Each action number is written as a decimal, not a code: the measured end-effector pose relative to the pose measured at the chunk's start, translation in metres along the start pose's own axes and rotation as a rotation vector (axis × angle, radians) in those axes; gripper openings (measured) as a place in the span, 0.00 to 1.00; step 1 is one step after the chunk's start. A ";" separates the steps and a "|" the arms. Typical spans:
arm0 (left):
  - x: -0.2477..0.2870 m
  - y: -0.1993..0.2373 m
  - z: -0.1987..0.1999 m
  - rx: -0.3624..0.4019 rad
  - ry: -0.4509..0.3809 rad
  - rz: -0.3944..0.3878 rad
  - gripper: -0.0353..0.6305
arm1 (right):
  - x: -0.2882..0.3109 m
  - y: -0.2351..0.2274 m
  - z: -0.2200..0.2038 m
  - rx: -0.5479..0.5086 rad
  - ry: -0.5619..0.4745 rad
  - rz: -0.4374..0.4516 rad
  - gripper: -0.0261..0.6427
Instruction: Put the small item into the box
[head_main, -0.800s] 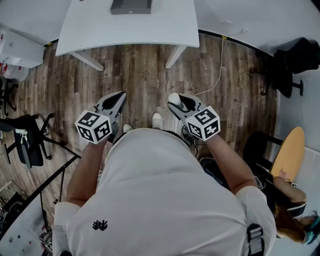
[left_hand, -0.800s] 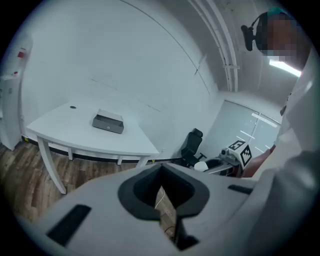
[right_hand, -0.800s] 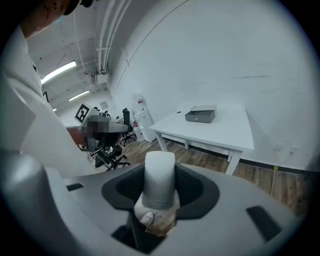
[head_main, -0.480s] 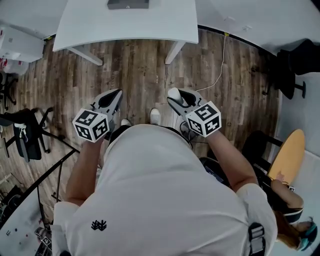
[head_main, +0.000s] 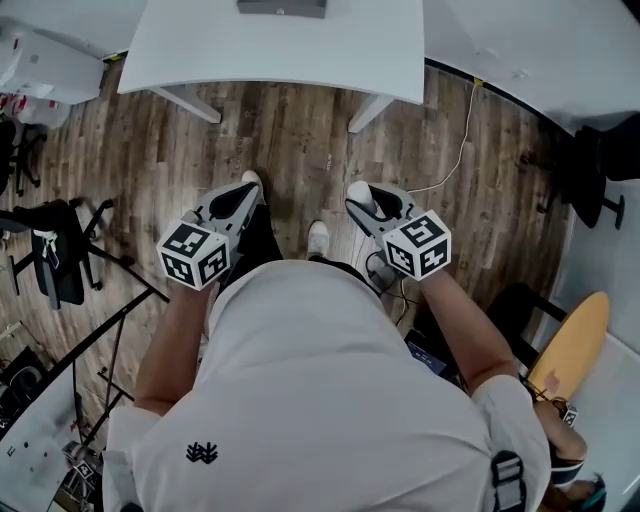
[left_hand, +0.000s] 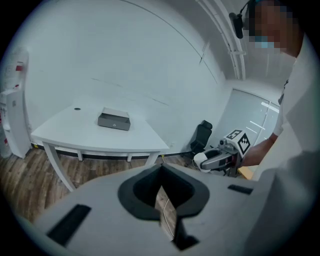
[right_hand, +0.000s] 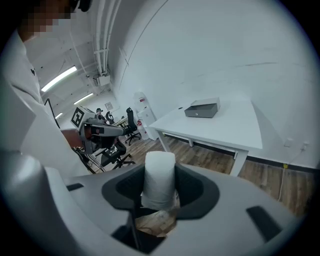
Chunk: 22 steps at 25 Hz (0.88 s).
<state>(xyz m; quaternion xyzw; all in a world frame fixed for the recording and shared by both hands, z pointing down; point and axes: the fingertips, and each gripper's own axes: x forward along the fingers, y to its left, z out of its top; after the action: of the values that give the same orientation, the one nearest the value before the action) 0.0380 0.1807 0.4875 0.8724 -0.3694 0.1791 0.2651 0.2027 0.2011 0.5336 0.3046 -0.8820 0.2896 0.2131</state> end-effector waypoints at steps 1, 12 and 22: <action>0.002 0.008 0.000 -0.009 0.000 -0.007 0.06 | 0.006 -0.001 0.005 0.000 0.001 -0.004 0.30; 0.036 0.110 0.060 0.021 -0.008 -0.162 0.06 | 0.084 -0.036 0.092 0.023 0.009 -0.140 0.30; 0.039 0.190 0.095 0.061 -0.004 -0.190 0.06 | 0.148 -0.075 0.170 -0.025 0.010 -0.219 0.30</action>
<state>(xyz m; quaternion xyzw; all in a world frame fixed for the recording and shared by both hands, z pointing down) -0.0660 -0.0089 0.4947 0.9116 -0.2800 0.1624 0.2532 0.1115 -0.0174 0.5177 0.3948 -0.8460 0.2550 0.2519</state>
